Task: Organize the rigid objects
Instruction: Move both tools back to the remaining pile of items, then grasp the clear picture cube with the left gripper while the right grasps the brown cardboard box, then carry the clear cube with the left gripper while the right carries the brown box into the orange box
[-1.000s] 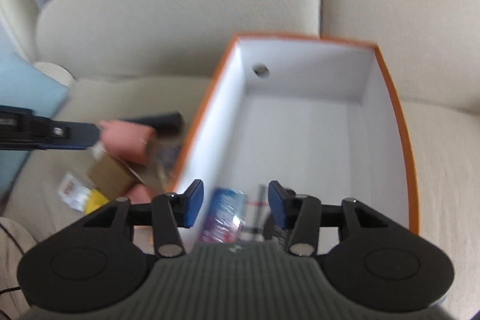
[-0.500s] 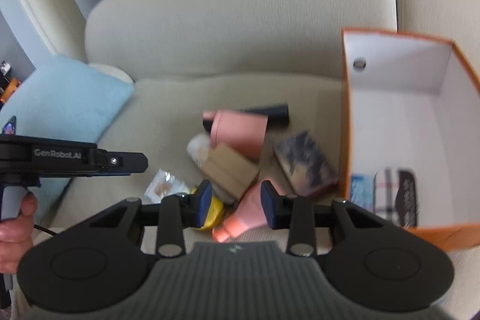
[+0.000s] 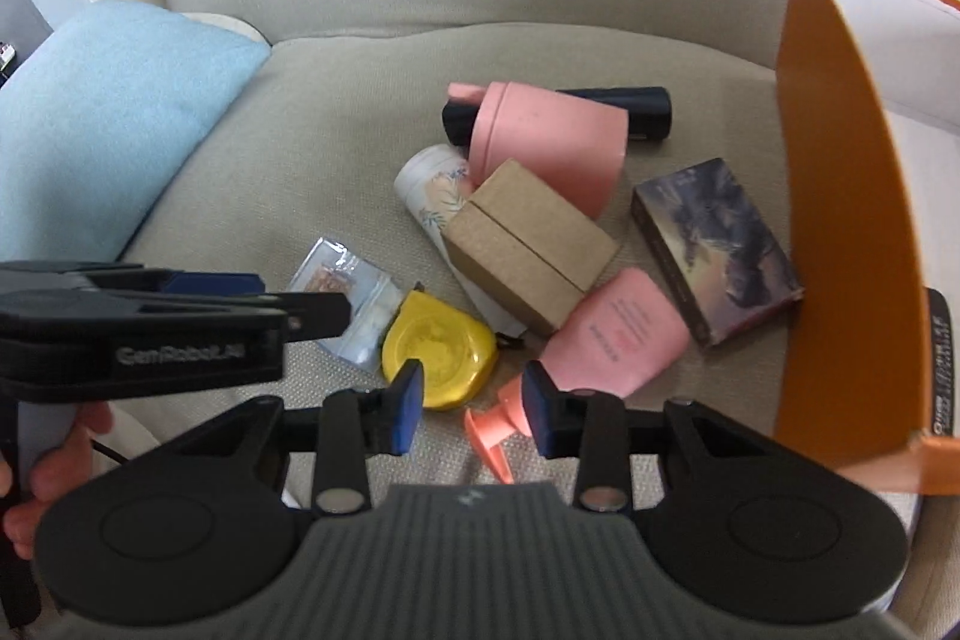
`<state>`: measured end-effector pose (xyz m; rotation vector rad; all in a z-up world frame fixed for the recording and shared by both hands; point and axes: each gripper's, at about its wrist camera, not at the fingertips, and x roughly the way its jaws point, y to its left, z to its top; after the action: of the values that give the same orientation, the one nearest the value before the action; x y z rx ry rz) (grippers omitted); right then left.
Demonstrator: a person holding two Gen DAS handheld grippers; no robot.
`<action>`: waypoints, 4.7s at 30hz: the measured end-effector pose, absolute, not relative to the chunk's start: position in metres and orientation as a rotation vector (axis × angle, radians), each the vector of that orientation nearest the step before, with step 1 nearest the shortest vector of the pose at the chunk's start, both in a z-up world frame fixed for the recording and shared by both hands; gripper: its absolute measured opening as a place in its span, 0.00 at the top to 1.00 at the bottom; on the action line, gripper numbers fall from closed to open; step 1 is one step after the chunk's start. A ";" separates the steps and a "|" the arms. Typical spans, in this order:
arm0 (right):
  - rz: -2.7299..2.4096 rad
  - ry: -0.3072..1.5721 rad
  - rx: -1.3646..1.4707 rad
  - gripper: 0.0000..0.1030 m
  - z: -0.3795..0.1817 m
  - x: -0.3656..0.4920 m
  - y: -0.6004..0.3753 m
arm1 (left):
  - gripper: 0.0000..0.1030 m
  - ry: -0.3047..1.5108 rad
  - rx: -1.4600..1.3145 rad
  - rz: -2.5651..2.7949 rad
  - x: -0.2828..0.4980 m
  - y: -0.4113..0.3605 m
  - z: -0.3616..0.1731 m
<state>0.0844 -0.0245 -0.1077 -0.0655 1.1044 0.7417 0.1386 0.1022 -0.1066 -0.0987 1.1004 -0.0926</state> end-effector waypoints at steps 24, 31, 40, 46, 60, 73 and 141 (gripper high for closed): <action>0.740 1.001 -0.118 0.51 -0.090 0.134 -0.023 | 0.45 1.128 -0.218 -0.138 0.146 0.115 -0.113; 0.809 1.028 -0.147 0.50 -0.092 0.121 -0.017 | 0.45 1.119 -0.240 -0.128 0.146 0.117 -0.107; 0.847 0.961 -0.310 0.42 -0.092 0.096 -0.003 | 0.45 1.119 -0.249 -0.093 0.142 0.121 -0.103; 0.827 0.922 -0.424 0.41 -0.100 0.093 0.008 | 0.45 1.099 -0.265 -0.093 0.139 0.125 -0.094; 0.884 0.880 -0.542 0.47 -0.093 0.068 0.009 | 0.45 1.108 -0.274 -0.094 0.131 0.121 -0.086; 0.991 0.981 -0.414 0.59 -0.090 0.067 -0.005 | 0.45 1.156 -0.326 -0.120 0.121 0.118 -0.099; 1.011 1.267 -0.724 0.40 -0.082 0.232 -0.220 | 0.45 1.103 -0.040 -0.680 0.220 -0.156 -0.009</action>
<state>0.2324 -0.2200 -0.0820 -0.7238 1.2670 1.0106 0.2200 -0.1555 -0.0093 -0.0397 1.1030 -0.6800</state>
